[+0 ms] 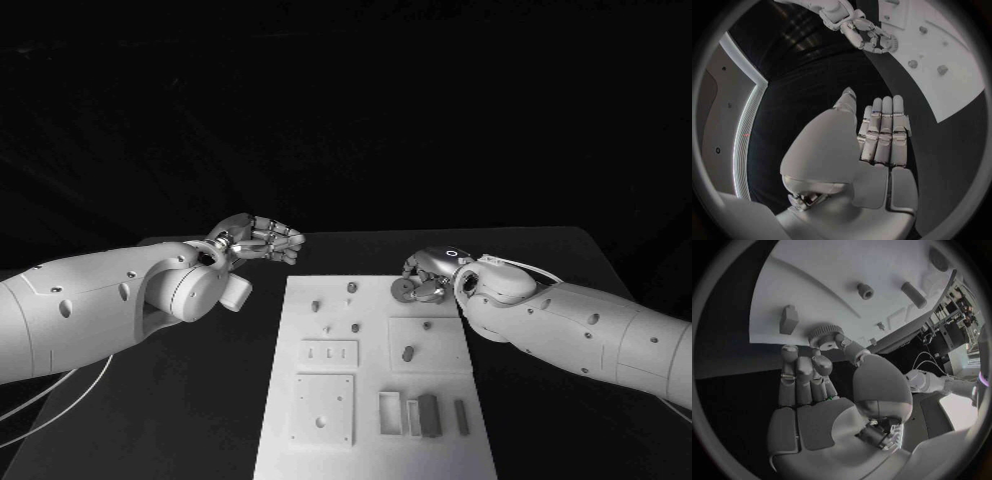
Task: Assemble the parts on the task board
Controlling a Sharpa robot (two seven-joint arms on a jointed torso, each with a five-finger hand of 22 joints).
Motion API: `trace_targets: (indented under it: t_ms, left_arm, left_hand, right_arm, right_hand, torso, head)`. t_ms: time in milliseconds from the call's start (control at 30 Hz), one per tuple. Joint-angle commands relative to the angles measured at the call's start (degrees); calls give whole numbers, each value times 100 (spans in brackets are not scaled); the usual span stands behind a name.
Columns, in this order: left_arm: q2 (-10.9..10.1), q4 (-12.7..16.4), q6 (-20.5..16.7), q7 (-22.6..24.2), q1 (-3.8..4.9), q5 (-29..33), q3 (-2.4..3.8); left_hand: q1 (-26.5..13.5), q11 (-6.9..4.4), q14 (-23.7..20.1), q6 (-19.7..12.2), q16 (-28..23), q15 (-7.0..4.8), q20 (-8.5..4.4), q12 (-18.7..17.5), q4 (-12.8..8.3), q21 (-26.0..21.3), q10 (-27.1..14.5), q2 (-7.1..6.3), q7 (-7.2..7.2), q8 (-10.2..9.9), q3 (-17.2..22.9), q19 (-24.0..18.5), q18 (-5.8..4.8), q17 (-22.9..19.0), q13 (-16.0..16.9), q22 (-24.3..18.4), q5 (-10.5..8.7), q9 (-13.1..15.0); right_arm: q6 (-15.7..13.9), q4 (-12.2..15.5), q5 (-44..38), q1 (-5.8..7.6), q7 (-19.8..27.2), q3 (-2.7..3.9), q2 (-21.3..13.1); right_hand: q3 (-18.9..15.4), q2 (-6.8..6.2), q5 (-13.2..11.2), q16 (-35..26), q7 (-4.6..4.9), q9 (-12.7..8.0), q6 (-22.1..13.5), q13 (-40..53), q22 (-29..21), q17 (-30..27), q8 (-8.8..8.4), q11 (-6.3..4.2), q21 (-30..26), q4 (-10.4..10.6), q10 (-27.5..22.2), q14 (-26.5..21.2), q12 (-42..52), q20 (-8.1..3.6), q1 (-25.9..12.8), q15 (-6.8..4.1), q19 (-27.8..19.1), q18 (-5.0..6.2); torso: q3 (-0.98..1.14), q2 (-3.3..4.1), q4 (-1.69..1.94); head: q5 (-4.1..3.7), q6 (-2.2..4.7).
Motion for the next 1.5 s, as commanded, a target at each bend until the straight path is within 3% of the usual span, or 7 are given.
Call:
trace_targets:
  t_ms: [33,433,900,1233,1500]
  left_arm:
    - [5,19,20,61,9,-8,6]
    - [0,22,16,60,9,-8,6]
    - [-16,48,13,63,9,-8,6]
    - [-41,54,9,62,9,-8,6]
    - [-45,56,5,63,9,-8,6]
  left_hand:
    - [13,4,16,6,-33,12,10,-21,-1,-27,39,15,23,-19,-14,8,100,8,9,6,20,-9]
    - [14,4,17,7,-37,12,11,-25,-1,-29,41,14,23,-19,-14,9,100,12,10,7,20,-10]
    - [15,4,19,7,-42,12,11,-30,0,-31,43,13,23,-19,-15,9,100,17,11,8,20,-12]
    - [15,5,20,8,-47,13,12,-34,0,-34,45,14,23,-20,-14,10,100,21,12,9,20,-13]
    - [14,5,20,8,-50,13,12,-37,0,-35,46,15,23,-20,-14,11,100,23,12,9,20,-14]
  right_arm:
    - [-28,11,-105,0,-33,0,4]
    - [-196,152,-210,0,-98,0,-31]
    - [-234,444,-269,7,-166,0,-68]
    - [-423,971,-569,20,-219,6,-118]
    - [-456,1034,-697,25,-217,6,70]
  right_hand:
    - [7,-29,30,23,99,-3,149,-6,81,-7,12,-9,31,-34,21,23,15,-24,-19,-35,23,137]
    - [40,-12,32,26,59,3,254,-21,77,-24,58,-46,36,-46,48,43,9,-36,-30,-68,40,137]
    - [50,-16,24,25,43,3,290,-29,74,-33,71,-62,37,-45,61,53,4,-41,-44,-83,48,137]
    - [64,-9,26,26,26,7,331,-34,73,-41,88,-79,39,-59,75,63,1,-47,-34,-98,56,137]
    - [69,-20,31,25,15,8,355,-39,71,-47,98,-89,41,-68,87,73,-3,-52,-31,-108,64,137]
  torso:
    - [1,4,5]
    - [6,9,7]
    - [-2,6,6]
    - [1,5,7]
    - [-6,5,10]
  head:
    - [-8,7]
    - [-12,11]
    - [-2,27]
    - [11,29]
    - [20,48]
